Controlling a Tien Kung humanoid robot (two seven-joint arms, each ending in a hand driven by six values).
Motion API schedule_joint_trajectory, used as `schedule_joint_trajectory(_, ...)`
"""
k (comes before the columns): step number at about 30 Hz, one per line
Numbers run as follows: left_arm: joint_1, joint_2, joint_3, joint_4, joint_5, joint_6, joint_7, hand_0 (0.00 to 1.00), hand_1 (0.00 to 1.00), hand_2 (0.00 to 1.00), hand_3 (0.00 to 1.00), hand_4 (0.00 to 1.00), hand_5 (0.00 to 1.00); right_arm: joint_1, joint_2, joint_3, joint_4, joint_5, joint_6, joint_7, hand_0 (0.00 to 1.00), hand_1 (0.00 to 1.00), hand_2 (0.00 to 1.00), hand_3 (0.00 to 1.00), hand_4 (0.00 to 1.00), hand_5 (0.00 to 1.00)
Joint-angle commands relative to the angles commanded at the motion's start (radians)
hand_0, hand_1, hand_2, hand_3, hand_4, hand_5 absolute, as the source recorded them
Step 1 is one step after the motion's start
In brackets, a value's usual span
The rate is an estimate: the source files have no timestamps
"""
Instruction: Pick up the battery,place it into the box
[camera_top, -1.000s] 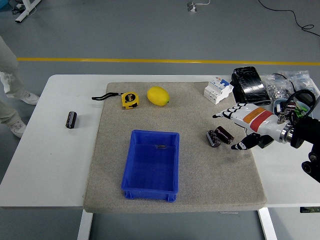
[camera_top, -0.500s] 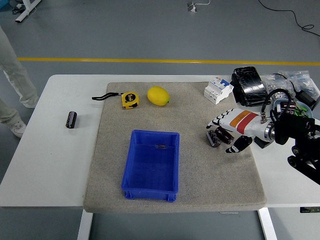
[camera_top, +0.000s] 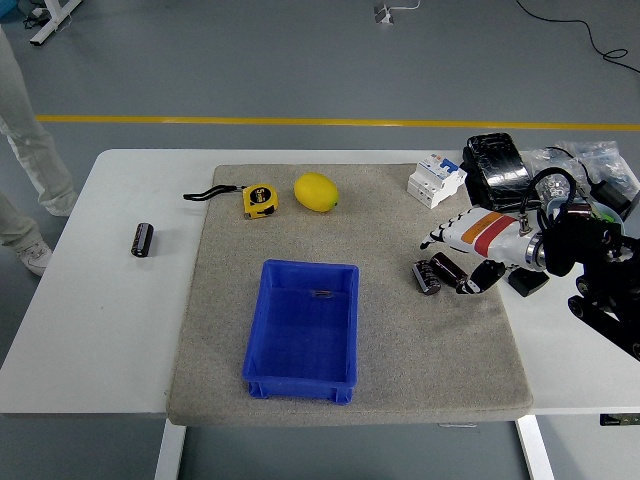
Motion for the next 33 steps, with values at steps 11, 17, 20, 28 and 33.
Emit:
schedule_joint_trajectory(11, -0.006, 0.000, -0.016, -0.003, 0.029, -0.001, 0.011, 0.700, 0.587, 0.667, 0.686, 0.656, 0.786, 0.021, 0.040, -0.047, -0.071, 0.022, -0.009, 0.015, 0.745, 0.745, 0.786, 0.816, 0.909, 0.218)
schedule_joint_trajectory(17, -0.010, 0.000, -0.017, -0.004, 0.033, -0.001, 0.013, 0.700, 0.585, 0.665, 0.684, 0.656, 0.785, 0.025, 0.055, -0.068, -0.119, 0.034, -0.010, 0.019, 0.743, 0.745, 0.783, 0.815, 0.904, 0.223)
schedule_joint_trajectory(20, -0.011, 0.000, -0.020, -0.004, 0.036, 0.000, 0.013, 0.699, 0.585, 0.664, 0.685, 0.656, 0.784, 0.026, 0.056, -0.081, -0.129, 0.036, -0.009, 0.021, 0.739, 0.743, 0.782, 0.814, 0.896, 0.227)
schedule_joint_trajectory(28, -0.017, -0.001, -0.035, -0.006, 0.061, 0.000, 0.022, 0.699, 0.586, 0.664, 0.684, 0.657, 0.783, 0.029, 0.067, -0.097, -0.138, 0.036, -0.013, 0.023, 0.738, 0.742, 0.779, 0.814, 0.890, 0.225)
schedule_joint_trajectory(33, -0.022, -0.001, -0.039, -0.007, 0.072, -0.001, 0.026, 0.702, 0.586, 0.667, 0.685, 0.657, 0.783, 0.029, 0.077, -0.106, -0.153, 0.041, -0.014, 0.024, 0.737, 0.736, 0.778, 0.807, 0.880, 0.224)
